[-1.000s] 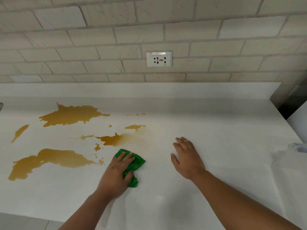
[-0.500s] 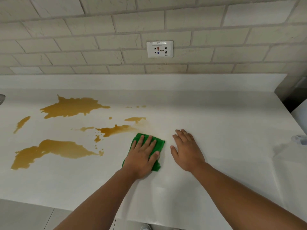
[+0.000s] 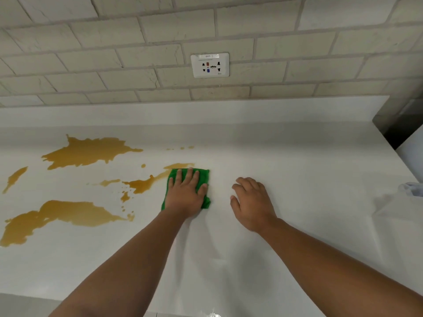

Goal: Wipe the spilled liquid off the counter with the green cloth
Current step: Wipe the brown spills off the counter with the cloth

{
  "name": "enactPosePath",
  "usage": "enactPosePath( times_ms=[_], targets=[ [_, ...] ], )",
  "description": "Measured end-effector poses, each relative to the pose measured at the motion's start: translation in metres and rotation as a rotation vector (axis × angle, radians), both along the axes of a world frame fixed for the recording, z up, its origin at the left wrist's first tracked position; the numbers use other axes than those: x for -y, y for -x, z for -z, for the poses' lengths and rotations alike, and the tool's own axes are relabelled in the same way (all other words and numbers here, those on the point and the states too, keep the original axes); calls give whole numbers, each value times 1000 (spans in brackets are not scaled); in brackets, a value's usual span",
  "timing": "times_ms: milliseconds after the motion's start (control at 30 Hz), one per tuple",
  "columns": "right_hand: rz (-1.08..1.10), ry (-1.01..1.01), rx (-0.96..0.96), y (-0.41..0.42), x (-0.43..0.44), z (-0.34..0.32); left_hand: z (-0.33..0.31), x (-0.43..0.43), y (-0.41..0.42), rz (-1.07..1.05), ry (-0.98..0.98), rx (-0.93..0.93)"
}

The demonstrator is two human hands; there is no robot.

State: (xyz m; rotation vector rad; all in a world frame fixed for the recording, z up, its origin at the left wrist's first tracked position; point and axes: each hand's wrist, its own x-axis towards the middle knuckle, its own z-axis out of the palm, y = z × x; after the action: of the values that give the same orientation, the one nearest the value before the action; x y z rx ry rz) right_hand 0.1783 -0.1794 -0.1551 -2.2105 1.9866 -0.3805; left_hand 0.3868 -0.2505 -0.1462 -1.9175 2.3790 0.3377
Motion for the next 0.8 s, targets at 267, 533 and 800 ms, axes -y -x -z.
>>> enactPosePath(
  times_ms=[267,533,800],
  targets=[
    [2,-9,4,19,18,-2,6,-76,-37,393,34,-140],
    [11,-60,-46,22,11,6,5,25,-32,-81,48,-6],
    [16,-20,-151,20,31,-10,2,-11,34,248,15,-58]
  ],
)
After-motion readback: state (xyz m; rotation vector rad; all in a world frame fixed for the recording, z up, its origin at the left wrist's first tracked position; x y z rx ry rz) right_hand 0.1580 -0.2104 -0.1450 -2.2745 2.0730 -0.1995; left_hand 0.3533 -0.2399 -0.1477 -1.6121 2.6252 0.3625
